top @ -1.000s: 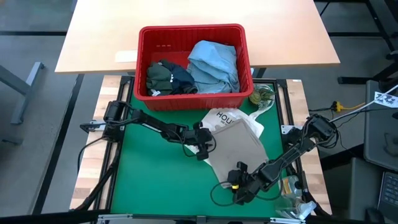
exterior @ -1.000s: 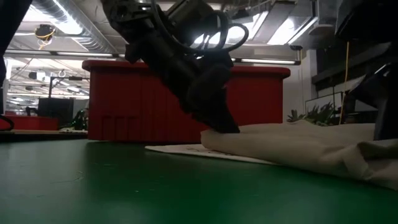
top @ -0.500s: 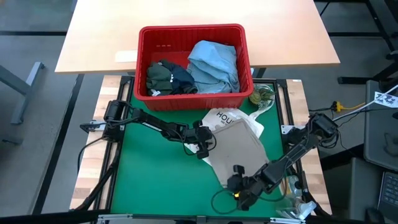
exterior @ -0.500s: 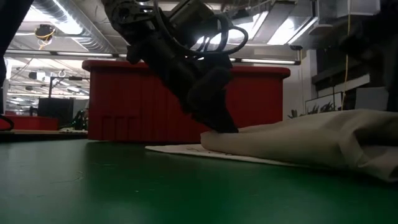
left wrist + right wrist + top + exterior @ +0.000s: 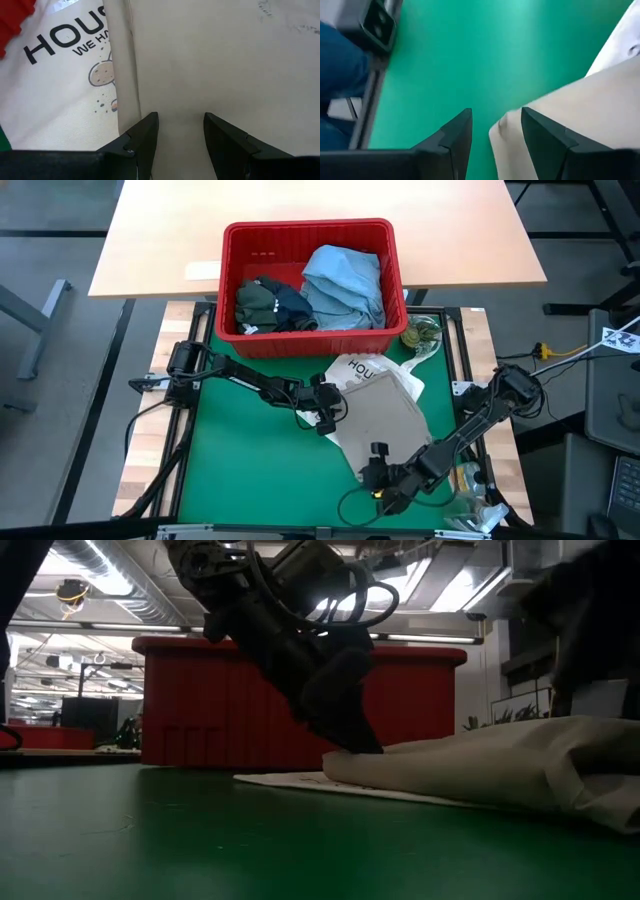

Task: Fold Laundry from Bin
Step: Fold the brown shorts

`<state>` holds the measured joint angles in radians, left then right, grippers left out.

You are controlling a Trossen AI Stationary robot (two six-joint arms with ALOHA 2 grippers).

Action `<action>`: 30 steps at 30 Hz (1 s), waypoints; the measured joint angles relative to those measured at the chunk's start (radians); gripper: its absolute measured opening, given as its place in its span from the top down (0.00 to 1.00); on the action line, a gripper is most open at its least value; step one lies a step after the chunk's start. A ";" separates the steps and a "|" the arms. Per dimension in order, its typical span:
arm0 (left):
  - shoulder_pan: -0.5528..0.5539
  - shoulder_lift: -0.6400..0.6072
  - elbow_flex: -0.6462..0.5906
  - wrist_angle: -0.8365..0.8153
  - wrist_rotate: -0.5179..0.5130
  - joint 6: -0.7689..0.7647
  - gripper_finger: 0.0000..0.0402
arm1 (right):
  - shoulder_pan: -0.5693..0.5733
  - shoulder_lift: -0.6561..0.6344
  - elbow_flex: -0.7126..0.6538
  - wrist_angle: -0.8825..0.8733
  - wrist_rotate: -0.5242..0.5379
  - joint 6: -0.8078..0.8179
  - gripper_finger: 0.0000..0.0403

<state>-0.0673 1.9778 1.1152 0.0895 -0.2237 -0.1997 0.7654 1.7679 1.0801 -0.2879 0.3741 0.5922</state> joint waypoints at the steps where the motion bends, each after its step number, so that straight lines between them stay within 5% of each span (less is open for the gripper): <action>1: 0.000 0.000 0.000 0.000 0.000 0.000 0.61 | 0.000 0.014 0.000 0.000 -0.016 0.001 0.58; 20: 0.000 -0.023 0.000 -0.004 0.001 0.000 0.61 | 0.000 0.033 0.041 -0.072 -0.255 0.029 0.58; 24: 0.000 -0.085 0.000 -0.033 0.001 0.000 0.61 | 0.000 -0.017 0.133 -0.260 -0.230 0.003 0.58; 30: -0.008 -0.174 0.000 -0.035 0.005 0.000 0.61 | 0.000 -0.065 0.280 -0.601 -0.025 -0.026 0.58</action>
<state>-0.0753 1.8038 1.1156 0.0544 -0.2184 -0.1997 0.7655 1.7032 1.3605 -0.8890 0.3488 0.5661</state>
